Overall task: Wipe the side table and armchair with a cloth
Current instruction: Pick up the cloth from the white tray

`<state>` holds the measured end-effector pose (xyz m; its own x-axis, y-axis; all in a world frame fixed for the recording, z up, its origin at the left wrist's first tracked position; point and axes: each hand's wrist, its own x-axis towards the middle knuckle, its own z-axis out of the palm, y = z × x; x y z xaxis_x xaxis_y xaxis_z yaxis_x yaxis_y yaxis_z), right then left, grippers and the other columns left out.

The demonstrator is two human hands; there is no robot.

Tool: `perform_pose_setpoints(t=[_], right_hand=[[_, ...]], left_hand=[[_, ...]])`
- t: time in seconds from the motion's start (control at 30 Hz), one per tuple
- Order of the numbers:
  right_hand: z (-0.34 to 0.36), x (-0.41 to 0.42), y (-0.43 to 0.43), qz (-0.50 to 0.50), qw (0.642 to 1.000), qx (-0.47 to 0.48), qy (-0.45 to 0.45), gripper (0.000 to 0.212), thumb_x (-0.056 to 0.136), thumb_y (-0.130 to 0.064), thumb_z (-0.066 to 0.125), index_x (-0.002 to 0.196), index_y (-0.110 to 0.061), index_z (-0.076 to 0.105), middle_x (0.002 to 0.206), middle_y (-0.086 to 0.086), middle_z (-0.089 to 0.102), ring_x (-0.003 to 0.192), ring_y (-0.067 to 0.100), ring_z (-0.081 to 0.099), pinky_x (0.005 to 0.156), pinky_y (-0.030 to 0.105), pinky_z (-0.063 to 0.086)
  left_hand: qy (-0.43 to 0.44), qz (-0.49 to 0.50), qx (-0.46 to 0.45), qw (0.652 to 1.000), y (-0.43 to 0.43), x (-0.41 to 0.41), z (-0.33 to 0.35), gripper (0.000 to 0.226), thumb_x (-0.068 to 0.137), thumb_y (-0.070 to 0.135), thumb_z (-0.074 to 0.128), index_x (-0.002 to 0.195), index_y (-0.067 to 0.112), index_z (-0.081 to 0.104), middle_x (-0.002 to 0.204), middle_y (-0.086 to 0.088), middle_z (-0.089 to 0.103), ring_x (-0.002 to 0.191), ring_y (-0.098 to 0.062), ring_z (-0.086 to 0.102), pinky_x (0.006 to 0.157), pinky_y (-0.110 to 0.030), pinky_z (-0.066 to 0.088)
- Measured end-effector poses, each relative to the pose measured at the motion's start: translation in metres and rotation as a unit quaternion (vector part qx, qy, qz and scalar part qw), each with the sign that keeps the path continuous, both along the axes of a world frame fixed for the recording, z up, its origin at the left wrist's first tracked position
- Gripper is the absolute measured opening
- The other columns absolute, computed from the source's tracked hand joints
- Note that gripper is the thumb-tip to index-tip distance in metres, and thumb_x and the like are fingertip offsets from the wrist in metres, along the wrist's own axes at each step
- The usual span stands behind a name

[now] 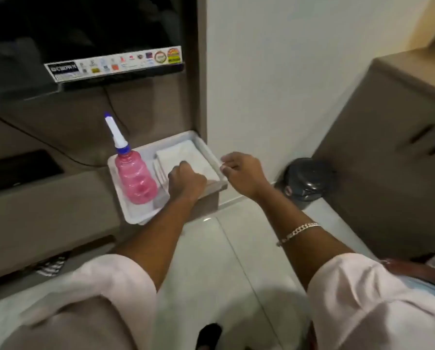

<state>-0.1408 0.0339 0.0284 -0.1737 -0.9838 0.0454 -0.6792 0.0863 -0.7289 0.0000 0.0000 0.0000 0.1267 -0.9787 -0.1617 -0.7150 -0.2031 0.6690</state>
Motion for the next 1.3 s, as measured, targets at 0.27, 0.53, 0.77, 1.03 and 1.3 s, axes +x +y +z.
perform_pose_setpoints(t=[0.27,0.53,0.77,1.03,1.3], right_hand=[[-0.071,0.052,-0.089,0.12,0.954,0.087,0.259,0.029,0.09,-0.022,0.046,0.105,-0.006,0.065,0.102,0.017,0.072,0.096,0.036,0.067,0.081,0.037,0.054],[-0.073,0.034,-0.095,0.007,0.998,0.028,0.053,0.022,0.086,-0.015,0.053,0.096,-0.01,0.073,0.091,0.013,0.075,0.085,0.032,0.066,0.073,0.026,0.054],[-0.021,-0.053,-0.029,-0.032,0.823,0.184,-0.537,0.045,0.082,-0.043,0.072,0.116,-0.013,0.07,0.11,0.008,0.073,0.103,0.03,0.069,0.099,0.046,0.053],[-0.028,-0.163,0.236,-0.225,0.784,-0.003,-0.578,0.032,0.079,-0.014,0.068,0.11,-0.005,0.07,0.106,0.015,0.075,0.09,0.031,0.073,0.078,0.041,0.062],[-0.091,-0.207,0.632,-0.514,0.686,-0.091,-0.506,0.04,0.074,-0.007,0.074,0.111,0.005,0.068,0.114,0.025,0.071,0.092,0.037,0.068,0.089,0.052,0.056]], left_hand=[[0.007,0.169,0.107,0.98,-0.056,0.016,-0.053,0.058,0.087,0.029,0.066,0.136,0.006,0.044,0.136,-0.017,0.056,0.124,-0.038,0.055,0.094,-0.043,0.051],[0.316,0.25,0.03,0.915,-0.077,0.023,-0.023,0.055,0.079,0.006,0.074,0.132,0.015,0.064,0.118,-0.001,0.074,0.098,-0.024,0.071,0.073,-0.028,0.059],[0.535,0.019,0.039,0.844,0.003,0.004,0.047,0.05,0.077,-0.003,0.075,0.123,0.012,0.067,0.114,-0.003,0.079,0.1,-0.026,0.076,0.075,-0.036,0.063],[0.485,-0.196,0.17,0.835,0.164,-0.126,0.012,0.046,0.075,-0.007,0.075,0.117,0.012,0.071,0.107,-0.006,0.081,0.097,-0.028,0.077,0.071,-0.034,0.062],[0.373,-0.375,0.293,0.796,0.495,-0.248,-0.069,0.037,0.076,0.0,0.079,0.105,0.023,0.076,0.099,-0.001,0.082,0.091,-0.025,0.078,0.066,-0.031,0.063]])
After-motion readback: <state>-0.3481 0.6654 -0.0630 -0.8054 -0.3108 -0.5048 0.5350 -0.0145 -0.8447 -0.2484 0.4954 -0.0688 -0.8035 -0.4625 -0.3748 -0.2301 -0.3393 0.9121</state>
